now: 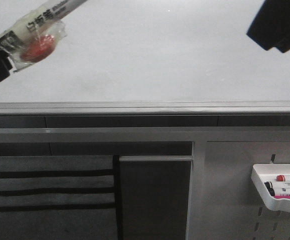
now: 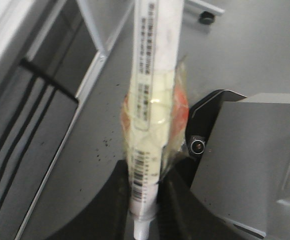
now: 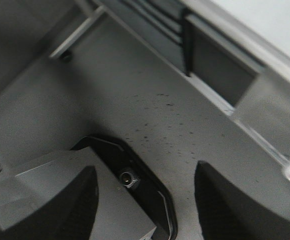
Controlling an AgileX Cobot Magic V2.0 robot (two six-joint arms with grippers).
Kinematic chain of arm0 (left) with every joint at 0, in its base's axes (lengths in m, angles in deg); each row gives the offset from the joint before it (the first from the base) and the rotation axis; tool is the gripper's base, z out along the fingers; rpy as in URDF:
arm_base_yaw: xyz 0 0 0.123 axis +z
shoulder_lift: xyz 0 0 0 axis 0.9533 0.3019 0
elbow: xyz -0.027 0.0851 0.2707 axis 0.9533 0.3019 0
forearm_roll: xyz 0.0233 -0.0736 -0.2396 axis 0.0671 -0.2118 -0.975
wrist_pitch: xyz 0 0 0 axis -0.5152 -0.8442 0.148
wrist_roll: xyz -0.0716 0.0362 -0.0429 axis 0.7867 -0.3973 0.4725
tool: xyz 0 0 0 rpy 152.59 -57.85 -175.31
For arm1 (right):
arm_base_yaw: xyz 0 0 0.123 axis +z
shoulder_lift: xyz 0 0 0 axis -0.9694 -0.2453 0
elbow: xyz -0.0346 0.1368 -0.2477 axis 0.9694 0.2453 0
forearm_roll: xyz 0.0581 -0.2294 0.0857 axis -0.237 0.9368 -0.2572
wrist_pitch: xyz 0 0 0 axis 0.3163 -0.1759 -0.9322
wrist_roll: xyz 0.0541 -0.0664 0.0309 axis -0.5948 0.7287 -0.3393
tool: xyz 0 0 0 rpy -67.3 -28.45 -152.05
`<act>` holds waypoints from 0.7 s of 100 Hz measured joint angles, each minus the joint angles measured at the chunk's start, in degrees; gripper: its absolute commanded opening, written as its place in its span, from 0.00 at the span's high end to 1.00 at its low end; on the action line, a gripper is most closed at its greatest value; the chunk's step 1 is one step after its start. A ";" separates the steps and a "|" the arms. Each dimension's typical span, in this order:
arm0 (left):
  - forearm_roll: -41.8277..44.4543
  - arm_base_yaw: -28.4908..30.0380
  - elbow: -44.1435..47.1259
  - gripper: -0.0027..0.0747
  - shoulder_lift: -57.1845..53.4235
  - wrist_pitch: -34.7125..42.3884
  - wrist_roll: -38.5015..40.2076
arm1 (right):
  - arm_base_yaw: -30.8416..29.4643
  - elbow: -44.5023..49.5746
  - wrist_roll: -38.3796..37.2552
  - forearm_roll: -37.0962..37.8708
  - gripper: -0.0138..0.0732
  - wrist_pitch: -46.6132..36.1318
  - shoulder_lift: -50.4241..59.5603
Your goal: Write number 3 on whiteboard
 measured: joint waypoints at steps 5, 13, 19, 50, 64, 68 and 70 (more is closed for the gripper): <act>-1.34 -1.56 -0.10 0.99 0.00 -0.26 -1.75 | 0.36 -1.41 6.11 -3.41 0.41 2.49 -1.68; -2.61 -3.89 -0.10 0.99 0.00 -0.26 -3.93 | 1.66 -3.53 12.97 -6.64 0.41 5.50 -4.08; -2.87 -5.52 -0.10 0.99 0.00 -0.26 -4.93 | 3.22 -5.05 16.24 -7.61 0.41 6.21 -5.27; -3.27 -8.32 -0.10 0.99 0.00 -0.26 -5.93 | 13.32 -11.33 24.25 -8.52 0.41 7.60 -9.31; -3.27 -8.32 -0.10 0.99 0.00 -0.26 -6.05 | 16.06 -12.49 26.98 -8.52 0.41 6.45 -10.54; -3.27 -8.32 -0.10 0.99 0.00 -0.16 -6.05 | 16.83 -12.72 27.63 -8.52 0.41 5.87 -10.93; -3.27 -8.32 -0.10 0.99 0.00 -0.16 -6.05 | 17.28 -12.72 27.99 -8.52 0.41 5.46 -11.06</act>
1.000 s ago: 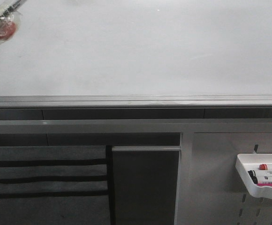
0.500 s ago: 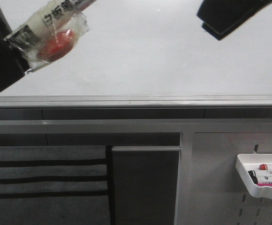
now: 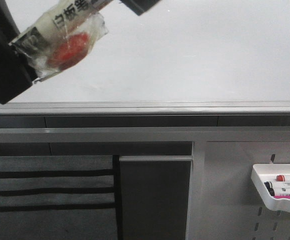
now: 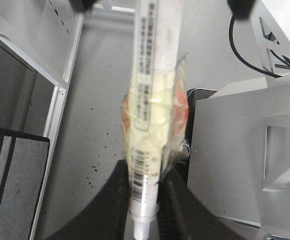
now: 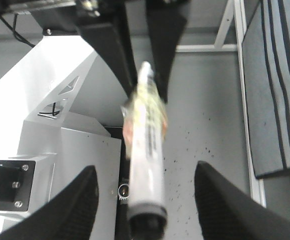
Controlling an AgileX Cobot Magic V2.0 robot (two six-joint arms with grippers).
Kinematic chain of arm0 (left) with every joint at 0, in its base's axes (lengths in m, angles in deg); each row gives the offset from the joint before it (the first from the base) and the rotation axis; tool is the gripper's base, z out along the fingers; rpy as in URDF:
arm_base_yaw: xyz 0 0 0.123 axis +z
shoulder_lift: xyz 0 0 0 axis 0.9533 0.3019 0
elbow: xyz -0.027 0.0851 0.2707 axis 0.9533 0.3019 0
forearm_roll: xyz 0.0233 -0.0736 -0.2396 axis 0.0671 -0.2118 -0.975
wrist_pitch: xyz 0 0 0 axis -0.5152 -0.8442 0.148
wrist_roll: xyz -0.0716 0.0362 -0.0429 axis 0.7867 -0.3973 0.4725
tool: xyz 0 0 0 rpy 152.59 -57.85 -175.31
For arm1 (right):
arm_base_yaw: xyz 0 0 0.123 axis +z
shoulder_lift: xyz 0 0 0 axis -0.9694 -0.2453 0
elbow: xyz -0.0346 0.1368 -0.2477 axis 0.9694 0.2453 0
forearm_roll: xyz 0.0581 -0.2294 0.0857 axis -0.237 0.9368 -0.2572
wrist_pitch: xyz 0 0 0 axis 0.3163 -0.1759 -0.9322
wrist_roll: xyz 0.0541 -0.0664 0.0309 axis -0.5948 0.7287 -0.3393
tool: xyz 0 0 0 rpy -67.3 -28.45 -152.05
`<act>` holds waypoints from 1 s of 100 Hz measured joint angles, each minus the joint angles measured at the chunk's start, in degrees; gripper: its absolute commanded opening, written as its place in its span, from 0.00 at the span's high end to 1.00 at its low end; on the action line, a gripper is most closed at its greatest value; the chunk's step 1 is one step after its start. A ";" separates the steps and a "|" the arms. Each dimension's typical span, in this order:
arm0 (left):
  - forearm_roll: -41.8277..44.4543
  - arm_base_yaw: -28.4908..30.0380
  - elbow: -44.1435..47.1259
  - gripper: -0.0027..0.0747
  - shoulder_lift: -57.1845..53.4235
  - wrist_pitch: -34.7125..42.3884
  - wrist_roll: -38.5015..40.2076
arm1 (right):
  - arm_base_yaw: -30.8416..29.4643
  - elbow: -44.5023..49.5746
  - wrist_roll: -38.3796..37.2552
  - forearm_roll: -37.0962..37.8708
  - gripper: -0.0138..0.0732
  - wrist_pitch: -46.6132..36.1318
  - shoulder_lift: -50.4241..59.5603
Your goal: Write number 3 on whiteboard
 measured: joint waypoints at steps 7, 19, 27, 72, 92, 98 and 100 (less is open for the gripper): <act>0.00 0.00 0.00 0.99 0.00 0.26 0.00 | 1.43 -0.05 0.70 0.00 0.41 -1.38 -0.69; 0.00 0.00 0.00 0.99 0.00 0.92 0.00 | 3.10 -0.05 1.06 0.00 0.41 -3.01 -1.77; 0.00 0.00 0.00 0.99 0.00 1.01 0.00 | 3.37 -0.05 1.20 0.00 0.42 -3.64 -1.99; 0.00 0.00 0.00 0.99 0.00 1.04 0.00 | 3.37 -0.05 1.20 0.30 0.65 -5.38 -2.13; 0.00 0.00 0.00 0.99 0.00 1.14 0.00 | 3.37 -0.05 1.22 0.30 0.80 -5.38 -2.13; 0.00 0.00 0.00 0.99 0.00 1.14 0.00 | 3.37 -0.05 1.22 0.30 0.82 -5.38 -2.13; 0.00 0.00 0.00 0.99 0.00 1.14 0.00 | 3.37 -0.05 1.22 0.30 0.82 -5.38 -2.13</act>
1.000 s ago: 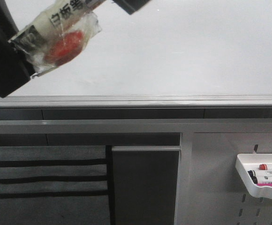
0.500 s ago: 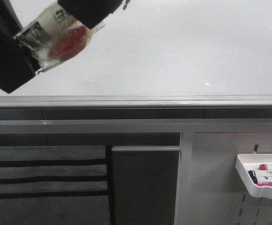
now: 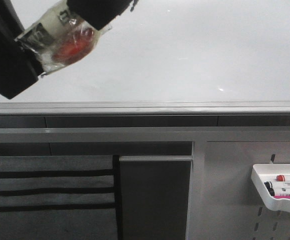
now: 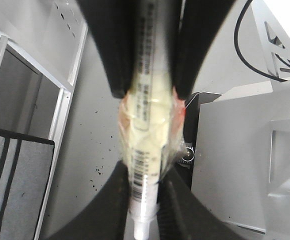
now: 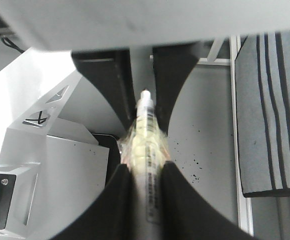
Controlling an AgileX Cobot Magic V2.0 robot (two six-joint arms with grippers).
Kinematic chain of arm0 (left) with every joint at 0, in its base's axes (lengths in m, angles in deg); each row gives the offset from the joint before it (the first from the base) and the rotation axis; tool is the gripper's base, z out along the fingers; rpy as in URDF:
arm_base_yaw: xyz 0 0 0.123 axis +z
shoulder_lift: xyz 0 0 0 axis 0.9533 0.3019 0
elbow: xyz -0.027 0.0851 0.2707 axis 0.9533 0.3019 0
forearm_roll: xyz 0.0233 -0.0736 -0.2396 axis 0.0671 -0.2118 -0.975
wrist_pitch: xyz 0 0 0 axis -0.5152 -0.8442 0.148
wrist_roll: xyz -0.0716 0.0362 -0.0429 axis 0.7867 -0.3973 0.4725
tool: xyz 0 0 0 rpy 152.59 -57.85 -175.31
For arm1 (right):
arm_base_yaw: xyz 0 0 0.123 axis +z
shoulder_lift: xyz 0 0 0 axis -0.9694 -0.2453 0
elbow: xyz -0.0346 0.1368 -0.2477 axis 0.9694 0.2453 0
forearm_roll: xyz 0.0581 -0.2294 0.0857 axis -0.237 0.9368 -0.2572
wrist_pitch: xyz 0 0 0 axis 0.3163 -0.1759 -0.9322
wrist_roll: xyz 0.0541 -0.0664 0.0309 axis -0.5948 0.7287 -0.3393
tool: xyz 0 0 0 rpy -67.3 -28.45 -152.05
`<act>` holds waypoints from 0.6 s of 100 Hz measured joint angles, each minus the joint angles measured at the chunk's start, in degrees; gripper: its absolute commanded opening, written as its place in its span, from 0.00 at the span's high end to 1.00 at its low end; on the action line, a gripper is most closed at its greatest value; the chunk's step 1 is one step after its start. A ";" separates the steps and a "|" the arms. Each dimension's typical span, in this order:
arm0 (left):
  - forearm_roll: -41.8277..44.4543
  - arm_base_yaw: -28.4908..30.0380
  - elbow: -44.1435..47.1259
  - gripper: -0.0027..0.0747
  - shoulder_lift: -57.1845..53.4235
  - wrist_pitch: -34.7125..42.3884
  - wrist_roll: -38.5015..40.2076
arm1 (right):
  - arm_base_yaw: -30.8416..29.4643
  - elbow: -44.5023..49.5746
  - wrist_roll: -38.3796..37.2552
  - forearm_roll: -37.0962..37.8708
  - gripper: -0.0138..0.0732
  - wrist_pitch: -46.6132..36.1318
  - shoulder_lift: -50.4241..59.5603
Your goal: Write number 3 on whiteboard
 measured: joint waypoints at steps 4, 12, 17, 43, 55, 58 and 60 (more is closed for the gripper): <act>0.00 0.00 0.00 0.99 0.00 0.00 0.00 | 0.00 0.00 0.00 0.00 0.82 0.00 0.00; 0.00 0.00 0.00 0.99 0.00 0.00 0.00 | 0.00 0.00 0.00 0.00 0.82 0.00 0.00; 0.00 0.00 0.00 0.98 0.00 0.00 0.00 | 0.00 0.00 0.00 0.00 0.82 0.00 0.00; 0.12 0.00 0.00 0.45 -0.11 1.73 -0.12 | 0.00 -0.09 0.00 0.77 0.82 0.00 0.00; 0.12 0.00 0.00 0.36 -0.79 2.56 0.00 | 0.00 -0.09 -0.95 2.44 0.82 -0.74 0.22; 0.24 0.00 -0.02 0.36 -1.25 2.78 0.14 | 0.00 -0.09 -1.78 3.43 0.82 -1.32 0.49; 0.37 0.00 -0.02 0.36 -1.62 2.92 0.44 | 0.03 -0.09 -2.62 4.40 0.82 -1.64 0.66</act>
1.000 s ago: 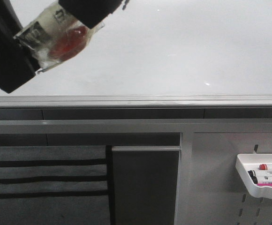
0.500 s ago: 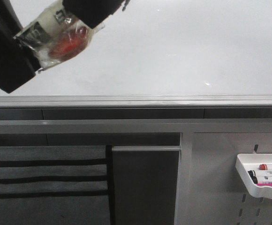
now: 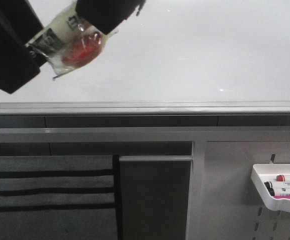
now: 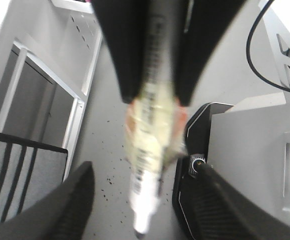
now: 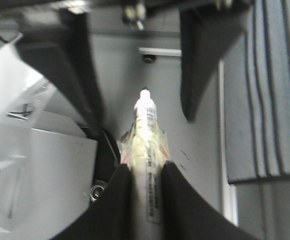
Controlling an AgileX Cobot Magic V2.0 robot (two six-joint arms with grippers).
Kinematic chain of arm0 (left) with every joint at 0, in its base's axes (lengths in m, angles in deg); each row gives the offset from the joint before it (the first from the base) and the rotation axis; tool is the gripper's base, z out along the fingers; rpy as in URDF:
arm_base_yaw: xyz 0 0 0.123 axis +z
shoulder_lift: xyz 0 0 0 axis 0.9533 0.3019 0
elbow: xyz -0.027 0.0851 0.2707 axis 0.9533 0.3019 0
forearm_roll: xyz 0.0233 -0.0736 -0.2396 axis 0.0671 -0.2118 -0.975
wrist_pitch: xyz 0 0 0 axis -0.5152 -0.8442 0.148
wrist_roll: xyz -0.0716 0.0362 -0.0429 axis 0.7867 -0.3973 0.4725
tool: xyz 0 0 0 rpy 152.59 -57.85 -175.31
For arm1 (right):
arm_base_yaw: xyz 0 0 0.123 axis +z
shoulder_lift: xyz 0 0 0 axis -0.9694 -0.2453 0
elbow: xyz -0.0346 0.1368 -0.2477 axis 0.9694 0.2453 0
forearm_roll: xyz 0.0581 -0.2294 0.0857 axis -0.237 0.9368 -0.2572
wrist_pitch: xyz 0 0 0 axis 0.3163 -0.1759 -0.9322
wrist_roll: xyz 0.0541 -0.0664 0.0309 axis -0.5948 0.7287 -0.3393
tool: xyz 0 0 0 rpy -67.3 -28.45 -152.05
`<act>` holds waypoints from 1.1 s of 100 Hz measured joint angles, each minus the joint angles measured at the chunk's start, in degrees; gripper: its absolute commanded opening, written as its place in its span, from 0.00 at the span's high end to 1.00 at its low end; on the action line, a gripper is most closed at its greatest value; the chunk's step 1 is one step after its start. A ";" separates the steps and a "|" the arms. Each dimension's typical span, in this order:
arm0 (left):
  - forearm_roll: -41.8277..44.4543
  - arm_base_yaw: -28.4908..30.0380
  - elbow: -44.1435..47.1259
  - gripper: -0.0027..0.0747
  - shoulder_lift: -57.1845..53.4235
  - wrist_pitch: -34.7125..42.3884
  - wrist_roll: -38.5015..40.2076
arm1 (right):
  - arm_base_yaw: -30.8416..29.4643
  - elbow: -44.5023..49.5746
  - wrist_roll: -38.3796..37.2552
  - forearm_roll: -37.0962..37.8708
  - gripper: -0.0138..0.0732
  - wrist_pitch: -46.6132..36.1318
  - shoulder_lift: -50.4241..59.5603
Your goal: Write number 3 on whiteboard
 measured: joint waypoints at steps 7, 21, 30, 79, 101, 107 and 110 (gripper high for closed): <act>1.20 0.00 -0.10 0.36 -1.88 0.97 1.27 | 0.00 0.00 -4.04 4.12 0.82 -0.82 1.38; 6.67 0.00 -0.10 0.36 -7.47 4.25 8.07 | -1.12 0.14 -15.27 12.26 0.82 -0.97 5.85; 9.52 0.00 0.02 0.36 -11.53 5.64 13.71 | -3.90 1.78 -22.71 15.74 0.82 -1.30 9.44; 34.44 0.00 15.27 0.36 -26.84 15.38 56.83 | -24.62 23.03 -39.03 14.44 0.82 -14.31 22.67; 44.89 0.00 16.56 0.36 -26.94 17.00 69.16 | -24.01 20.13 -39.07 10.71 0.82 -17.31 21.87; 47.58 0.00 16.56 0.36 -26.94 17.17 71.14 | -24.01 17.14 -39.07 10.23 0.82 -16.10 20.05; 48.94 0.00 16.56 0.36 -26.94 17.16 71.67 | -24.15 15.52 -39.07 10.12 0.82 -15.05 18.95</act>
